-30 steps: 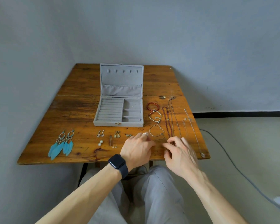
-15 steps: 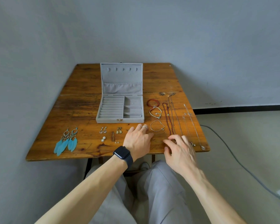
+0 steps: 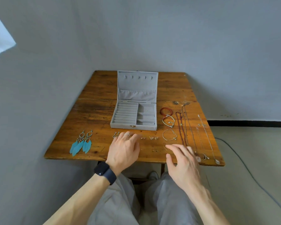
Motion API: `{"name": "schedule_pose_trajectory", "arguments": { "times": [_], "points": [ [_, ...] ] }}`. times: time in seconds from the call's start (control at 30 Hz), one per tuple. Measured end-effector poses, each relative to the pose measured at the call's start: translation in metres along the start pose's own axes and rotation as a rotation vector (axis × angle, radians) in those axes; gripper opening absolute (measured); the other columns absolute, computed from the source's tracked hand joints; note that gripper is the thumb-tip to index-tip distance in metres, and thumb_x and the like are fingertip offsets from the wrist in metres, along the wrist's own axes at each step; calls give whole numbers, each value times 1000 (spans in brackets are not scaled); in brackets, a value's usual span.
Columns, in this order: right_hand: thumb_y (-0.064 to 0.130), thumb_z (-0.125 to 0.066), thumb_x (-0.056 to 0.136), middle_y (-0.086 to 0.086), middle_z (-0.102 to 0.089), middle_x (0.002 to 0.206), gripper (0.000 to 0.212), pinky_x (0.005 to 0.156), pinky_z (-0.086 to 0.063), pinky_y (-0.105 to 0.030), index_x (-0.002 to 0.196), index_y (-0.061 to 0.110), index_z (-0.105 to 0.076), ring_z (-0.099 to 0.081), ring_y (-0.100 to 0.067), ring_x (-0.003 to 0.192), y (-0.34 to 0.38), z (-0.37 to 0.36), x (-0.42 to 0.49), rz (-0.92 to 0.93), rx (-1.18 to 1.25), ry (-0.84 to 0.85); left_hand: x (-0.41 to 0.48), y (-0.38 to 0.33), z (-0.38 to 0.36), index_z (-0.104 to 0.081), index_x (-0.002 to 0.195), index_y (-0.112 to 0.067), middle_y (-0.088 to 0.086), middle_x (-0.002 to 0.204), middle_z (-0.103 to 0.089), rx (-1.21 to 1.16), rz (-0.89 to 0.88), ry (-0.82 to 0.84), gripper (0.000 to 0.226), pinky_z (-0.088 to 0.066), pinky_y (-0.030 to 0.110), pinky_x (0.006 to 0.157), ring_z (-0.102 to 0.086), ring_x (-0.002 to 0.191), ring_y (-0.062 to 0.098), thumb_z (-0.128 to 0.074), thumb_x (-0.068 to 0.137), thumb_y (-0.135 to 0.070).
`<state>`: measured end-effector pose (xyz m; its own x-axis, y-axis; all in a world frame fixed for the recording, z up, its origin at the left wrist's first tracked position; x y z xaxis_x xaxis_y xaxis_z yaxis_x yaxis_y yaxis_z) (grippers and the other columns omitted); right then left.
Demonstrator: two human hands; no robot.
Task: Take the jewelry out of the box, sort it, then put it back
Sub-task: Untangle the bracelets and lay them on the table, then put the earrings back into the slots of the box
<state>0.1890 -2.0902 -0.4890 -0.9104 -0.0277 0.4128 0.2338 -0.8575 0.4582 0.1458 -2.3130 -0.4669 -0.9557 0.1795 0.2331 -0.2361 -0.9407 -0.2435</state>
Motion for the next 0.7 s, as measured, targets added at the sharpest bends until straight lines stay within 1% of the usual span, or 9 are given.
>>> {"name": "schedule_pose_trajectory", "arguments": {
  "times": [0.1, 0.2, 0.3, 0.4, 0.47, 0.53, 0.63, 0.7],
  "points": [
    [19, -68, 89, 7, -68, 114, 28, 88, -44, -23, 117, 18, -71, -56, -13, 104, 26, -14, 8, 59, 76, 51, -14, 39, 12, -60, 132, -30, -2, 128, -63, -16, 110, -26, 34, -48, 39, 97, -54, 122, 21, -52, 98, -32],
    [22, -65, 92, 9, -68, 115, 26, 89, -44, -21, 117, 21, -70, -56, -10, 107, 54, -34, 18, 110, 113, 138, -27, 79, 20, -63, 129, -28, 0, 126, -65, -18, 246, -60, 34, -50, 41, 95, -56, 120, 22, -56, 96, -30],
    [29, -59, 95, 12, -66, 118, 25, 91, -40, -17, 119, 26, -68, -54, -6, 111, 83, -57, 33, 158, 112, 239, -35, 119, 27, -62, 129, -32, -2, 130, -62, 20, 383, -62, 35, -48, 39, 96, -54, 121, 22, -55, 95, -30],
    [34, -55, 97, 14, -65, 118, 26, 88, -40, -15, 121, 30, -66, -53, -4, 112, 114, -78, 55, 213, 101, 297, -36, 156, 33, -63, 125, -33, -3, 130, -60, 14, 477, -99, 33, -50, 37, 91, -55, 118, 20, -58, 93, -31],
    [34, -54, 98, 13, -65, 120, 28, 89, -43, -17, 123, 30, -65, -54, -6, 114, 134, -94, 72, 249, 100, 323, -31, 177, 36, -62, 125, -32, -3, 130, -58, -11, 533, -120, 32, -51, 37, 89, -55, 117, 19, -58, 93, -32],
    [35, -54, 98, 10, -65, 121, 30, 91, -46, -21, 126, 29, -63, -55, -8, 114, 153, -110, 90, 276, 94, 352, -22, 193, 36, -61, 126, -32, -2, 131, -57, -42, 579, -126, 32, -52, 37, 91, -54, 119, 18, -56, 94, -35],
    [34, -56, 97, 6, -68, 113, 29, 86, -51, -24, 124, 25, -65, -60, -11, 105, 180, -135, 112, 307, 54, 331, -9, 208, 32, -60, 127, -30, -2, 131, -58, -96, 629, -135, 35, -49, 38, 93, -53, 120, 19, -53, 94, -40],
    [34, -58, 96, 3, -70, 106, 28, 81, -55, -26, 119, 22, -67, -64, -14, 98, 197, -151, 122, 318, -12, 307, -3, 215, 27, -60, 127, -31, -3, 133, -57, -113, 666, -132, 37, -43, 39, 97, -49, 123, 20, -53, 94, -46]
  ]
}}
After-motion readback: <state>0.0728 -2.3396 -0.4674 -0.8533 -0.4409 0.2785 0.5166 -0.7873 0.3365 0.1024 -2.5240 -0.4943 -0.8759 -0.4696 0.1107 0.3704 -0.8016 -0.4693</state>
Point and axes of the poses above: each hand's wrist, its own x-axis towards the middle knuckle, its own z-axis out of the back of the hand, y = z × x, the point moved 2 cm from there along x, towards the middle knuckle
